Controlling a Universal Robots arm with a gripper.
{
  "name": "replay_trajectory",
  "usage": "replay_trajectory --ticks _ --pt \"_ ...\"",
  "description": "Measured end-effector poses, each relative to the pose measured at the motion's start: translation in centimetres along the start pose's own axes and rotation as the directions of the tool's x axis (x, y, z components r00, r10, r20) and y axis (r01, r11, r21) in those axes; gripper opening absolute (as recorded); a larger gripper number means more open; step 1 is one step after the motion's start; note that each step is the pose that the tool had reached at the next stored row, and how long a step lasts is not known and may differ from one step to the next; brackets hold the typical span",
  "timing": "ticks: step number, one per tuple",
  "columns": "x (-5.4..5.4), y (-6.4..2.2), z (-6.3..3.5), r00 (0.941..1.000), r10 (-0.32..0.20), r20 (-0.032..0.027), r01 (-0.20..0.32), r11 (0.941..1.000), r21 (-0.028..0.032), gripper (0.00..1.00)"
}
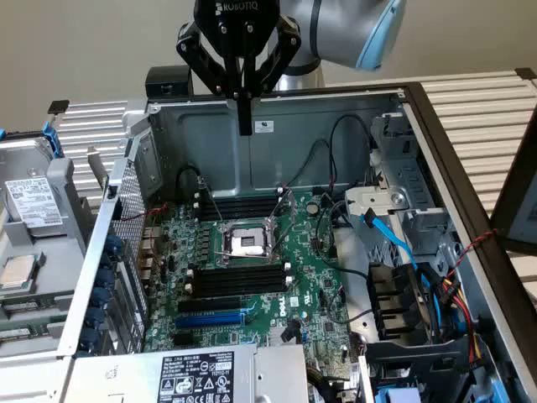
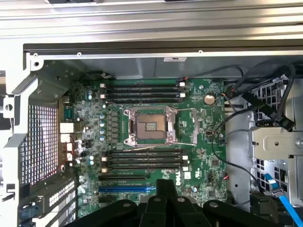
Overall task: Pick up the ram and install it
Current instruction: 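Reach for the ram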
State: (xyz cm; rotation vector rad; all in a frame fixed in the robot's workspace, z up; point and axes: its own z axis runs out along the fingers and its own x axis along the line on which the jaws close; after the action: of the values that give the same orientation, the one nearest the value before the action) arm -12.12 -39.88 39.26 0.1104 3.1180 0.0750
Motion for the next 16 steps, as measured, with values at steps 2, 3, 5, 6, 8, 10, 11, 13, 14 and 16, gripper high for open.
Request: replay_trajectory --ticks 2,3,5,6,8,10,11,13,14,16 --pt "0.0 0.00 0.00 1.0000 0.000 0.0000 0.000 1.0000 0.0000 0.11" --pt "0.0 0.00 0.00 1.0000 0.000 0.0000 0.000 1.0000 0.0000 0.11" --pt "0.0 0.00 0.00 1.0000 0.000 0.0000 0.000 1.0000 0.0000 0.11" --pt "0.0 0.00 0.00 1.0000 0.000 0.0000 0.000 1.0000 0.0001 0.11" --pt "0.0 0.00 0.00 1.0000 0.000 -0.0001 0.000 1.0000 0.0000 0.11" --pt "0.0 0.00 0.00 1.0000 0.000 0.0000 0.000 1.0000 0.0000 0.11" --pt "0.1 -0.01 -0.01 1.0000 0.000 -0.0001 0.000 1.0000 0.0002 0.11" --pt "0.9 -0.06 -0.02 1.0000 0.000 -0.0001 0.000 1.0000 0.0002 0.11" --pt "1.3 -0.09 -0.03 1.0000 0.000 0.0000 0.000 1.0000 0.0001 0.11" --pt "2.2 -0.16 -0.05 1.0000 0.000 -0.0001 0.000 1.0000 0.0002 0.11"
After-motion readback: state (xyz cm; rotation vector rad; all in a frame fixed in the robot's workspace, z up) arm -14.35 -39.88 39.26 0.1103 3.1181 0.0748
